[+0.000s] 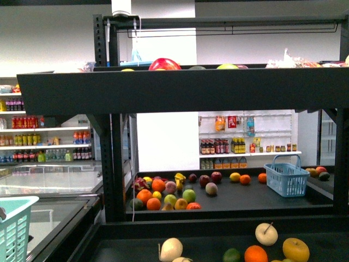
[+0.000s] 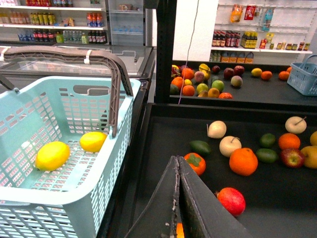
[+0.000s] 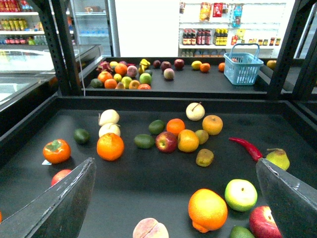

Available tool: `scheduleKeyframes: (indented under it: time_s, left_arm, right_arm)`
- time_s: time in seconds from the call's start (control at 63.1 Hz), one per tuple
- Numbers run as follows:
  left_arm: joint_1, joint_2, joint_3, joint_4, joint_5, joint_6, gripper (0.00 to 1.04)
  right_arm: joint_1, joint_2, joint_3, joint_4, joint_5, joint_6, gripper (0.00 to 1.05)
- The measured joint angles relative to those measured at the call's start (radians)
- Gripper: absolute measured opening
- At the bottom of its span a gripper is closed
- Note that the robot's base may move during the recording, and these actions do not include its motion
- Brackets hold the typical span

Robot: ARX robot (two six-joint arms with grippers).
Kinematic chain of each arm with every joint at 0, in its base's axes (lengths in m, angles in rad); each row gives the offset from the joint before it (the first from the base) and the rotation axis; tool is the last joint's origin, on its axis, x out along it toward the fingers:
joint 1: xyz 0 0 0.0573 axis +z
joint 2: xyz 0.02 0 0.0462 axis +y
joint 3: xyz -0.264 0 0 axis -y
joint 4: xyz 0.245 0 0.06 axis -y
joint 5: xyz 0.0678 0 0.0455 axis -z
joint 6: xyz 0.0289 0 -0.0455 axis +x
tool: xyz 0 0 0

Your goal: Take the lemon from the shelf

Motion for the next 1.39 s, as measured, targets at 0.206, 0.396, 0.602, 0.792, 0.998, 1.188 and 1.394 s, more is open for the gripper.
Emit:
scheduleKeyframes:
  time_s: [0.206, 0.396, 0.602, 0.792, 0.998, 1.188, 1.394]
  left_arm:
    - [0.0, -0.051, -0.079, 0.026, 0.0, 0.003, 0.03]
    - [0.0, -0.086, -0.129, 0.038, 0.0, 0.003, 0.03]
    - [0.0, -0.114, -0.164, 0.047, 0.0, 0.003, 0.03]
    - [0.0, -0.131, -0.182, 0.048, 0.0, 0.003, 0.03]
    - [0.0, -0.17, -0.22, 0.054, 0.0, 0.004, 0.03]
    - [0.0, -0.171, -0.22, 0.054, 0.0, 0.004, 0.03]
    - [0.0, -0.171, -0.22, 0.054, 0.0, 0.004, 0.39]
  right_arm:
    - [0.0, 0.0, 0.0, 0.0, 0.0, 0.0, 0.97]
    - [0.0, 0.0, 0.0, 0.0, 0.0, 0.0, 0.97]
    - [0.0, 0.0, 0.0, 0.0, 0.0, 0.0, 0.97]
    - [0.0, 0.0, 0.0, 0.0, 0.0, 0.0, 0.97]
    - [0.0, 0.0, 0.0, 0.0, 0.0, 0.0, 0.97]
    - [0.0, 0.0, 0.0, 0.0, 0.0, 0.0, 0.97]
    - [0.0, 0.0, 0.0, 0.0, 0.0, 0.0, 0.97]
